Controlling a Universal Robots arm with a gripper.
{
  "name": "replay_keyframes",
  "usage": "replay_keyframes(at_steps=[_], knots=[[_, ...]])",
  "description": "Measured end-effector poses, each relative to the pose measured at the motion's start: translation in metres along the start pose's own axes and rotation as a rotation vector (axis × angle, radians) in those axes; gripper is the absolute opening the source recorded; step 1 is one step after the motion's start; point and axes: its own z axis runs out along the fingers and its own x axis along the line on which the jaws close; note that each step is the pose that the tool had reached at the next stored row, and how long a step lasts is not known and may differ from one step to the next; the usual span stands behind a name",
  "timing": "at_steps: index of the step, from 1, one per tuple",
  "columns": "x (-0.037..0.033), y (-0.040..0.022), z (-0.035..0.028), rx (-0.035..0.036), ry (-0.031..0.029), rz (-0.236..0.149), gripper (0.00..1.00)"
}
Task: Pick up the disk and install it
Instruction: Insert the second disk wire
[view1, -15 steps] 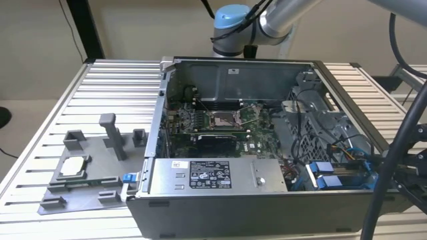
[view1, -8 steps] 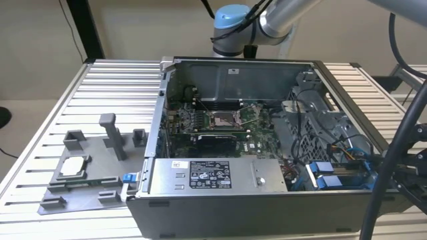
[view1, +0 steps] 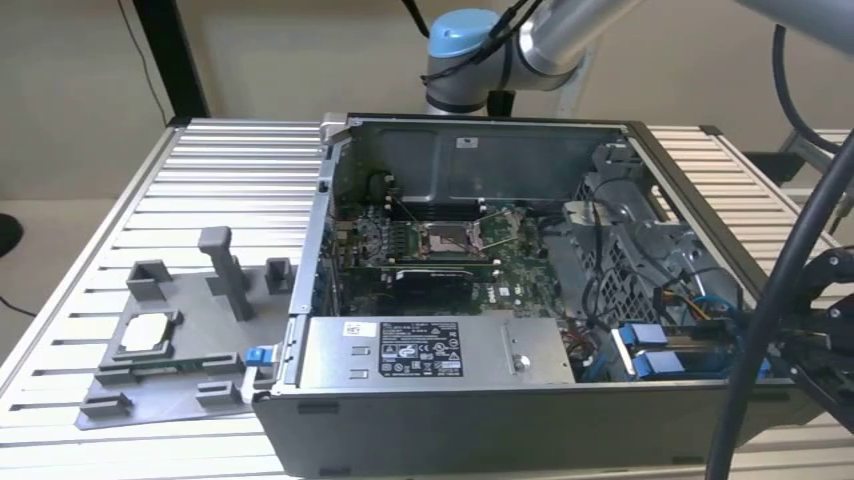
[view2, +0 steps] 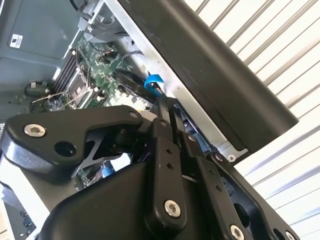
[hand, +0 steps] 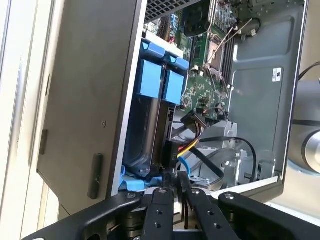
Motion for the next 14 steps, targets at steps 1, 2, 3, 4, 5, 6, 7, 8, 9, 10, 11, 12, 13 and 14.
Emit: replay_keyframes(at_steps=[1,2,3,4,5,6,7,8,9,10,11,12,13,14], knots=[[-0.0013,0.0018,-0.001,0.0005,0.0002,0.001,0.0],[-0.0028,0.0039,-0.0021,0.001,0.0,0.001,0.0],[-0.0047,0.0054,-0.0037,0.0016,-0.0017,0.001,0.0],[-0.0058,0.0064,-0.0047,0.0021,-0.0033,0.002,0.0],[-0.0063,0.0074,-0.0049,0.0024,-0.0038,0.002,0.0],[-0.0066,0.0086,-0.0049,0.0026,-0.0037,0.002,0.0],[-0.0067,0.0097,-0.0048,0.0027,-0.0037,0.002,0.0],[-0.0068,0.0108,-0.0047,0.0029,-0.0038,0.002,0.0],[-0.007,0.012,-0.0047,0.0032,-0.0037,0.003,0.0],[-0.0071,0.0131,-0.0045,0.0034,-0.0037,0.003,0.0],[-0.0073,0.0143,-0.0044,0.0036,-0.0037,0.003,0.0],[-0.0075,0.0155,-0.0044,0.0037,-0.0036,0.003,0.0],[-0.0076,0.0167,-0.0043,0.0039,-0.0036,0.003,0.0],[-0.0077,0.018,-0.0041,0.0041,-0.0034,0.004,0.0]])
